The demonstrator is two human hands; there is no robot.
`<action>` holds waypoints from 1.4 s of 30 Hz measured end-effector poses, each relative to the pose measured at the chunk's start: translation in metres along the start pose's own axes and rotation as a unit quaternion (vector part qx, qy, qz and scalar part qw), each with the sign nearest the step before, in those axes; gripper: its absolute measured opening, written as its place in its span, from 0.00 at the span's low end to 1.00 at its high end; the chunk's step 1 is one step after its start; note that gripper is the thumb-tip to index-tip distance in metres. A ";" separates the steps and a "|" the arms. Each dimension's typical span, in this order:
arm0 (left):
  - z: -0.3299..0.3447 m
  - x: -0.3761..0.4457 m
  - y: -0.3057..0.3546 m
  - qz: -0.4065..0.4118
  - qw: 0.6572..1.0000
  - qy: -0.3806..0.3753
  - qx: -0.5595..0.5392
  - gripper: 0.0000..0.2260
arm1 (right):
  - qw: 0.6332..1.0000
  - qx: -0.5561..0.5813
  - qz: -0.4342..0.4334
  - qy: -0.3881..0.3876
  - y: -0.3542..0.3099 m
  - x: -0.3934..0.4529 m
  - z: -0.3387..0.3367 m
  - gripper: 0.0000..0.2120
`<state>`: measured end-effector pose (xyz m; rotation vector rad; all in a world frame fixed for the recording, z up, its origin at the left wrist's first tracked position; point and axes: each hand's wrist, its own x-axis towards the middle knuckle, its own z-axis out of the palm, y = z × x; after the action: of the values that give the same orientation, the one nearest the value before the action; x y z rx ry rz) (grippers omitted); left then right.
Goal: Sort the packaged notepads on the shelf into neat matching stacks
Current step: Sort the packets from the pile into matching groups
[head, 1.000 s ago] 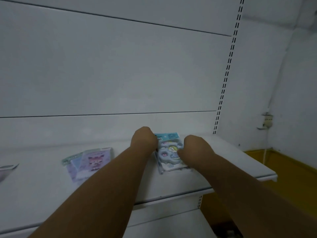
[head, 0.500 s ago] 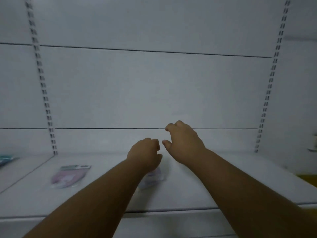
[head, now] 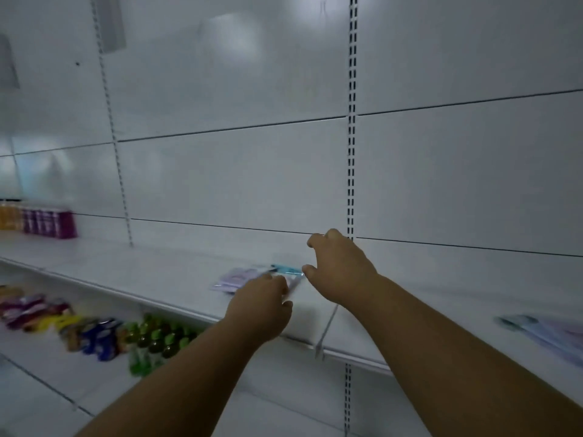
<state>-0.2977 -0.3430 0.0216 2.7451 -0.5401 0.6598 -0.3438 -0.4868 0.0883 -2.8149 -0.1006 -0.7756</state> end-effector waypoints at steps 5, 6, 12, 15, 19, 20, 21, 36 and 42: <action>0.012 0.025 -0.059 -0.029 0.999 0.013 0.004 0.12 | 0.999 -0.021 -0.015 -0.020 -0.023 0.036 0.031 0.21; 0.016 0.032 -0.066 -0.040 0.999 0.014 0.004 0.12 | 0.999 -0.022 -0.018 -0.020 -0.024 0.043 0.037 0.21; 0.039 0.074 -0.097 -0.124 0.989 0.023 0.077 0.21 | 0.999 -0.008 -0.037 -0.030 -0.025 0.091 0.066 0.20; 0.049 0.096 -0.111 -0.163 0.982 -0.045 0.084 0.27 | 0.998 0.000 -0.031 -0.048 -0.029 0.110 0.086 0.20; 0.055 0.114 -0.122 -0.199 0.972 -0.114 0.054 0.34 | 0.997 0.000 -0.009 -0.077 -0.035 0.123 0.107 0.18; 0.053 0.118 -0.125 -0.208 0.971 -0.114 0.040 0.35 | 0.997 0.001 -0.003 -0.077 -0.037 0.126 0.110 0.18; 0.049 0.122 -0.129 -0.219 0.969 -0.110 0.018 0.35 | 0.997 0.001 0.005 -0.075 -0.040 0.129 0.113 0.18; -0.014 0.107 -0.251 -0.242 0.765 0.030 -0.597 0.07 | 0.952 -0.086 0.159 -0.248 -0.113 0.150 0.172 0.27; -0.013 0.093 -0.273 -0.214 0.757 0.004 -0.617 0.06 | 0.918 -0.160 0.256 -0.259 -0.133 0.160 0.183 0.31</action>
<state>-0.1132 -0.1214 0.0321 1.4805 -0.1717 0.0728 -0.1314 -0.3147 0.0427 -3.0458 0.7120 0.0882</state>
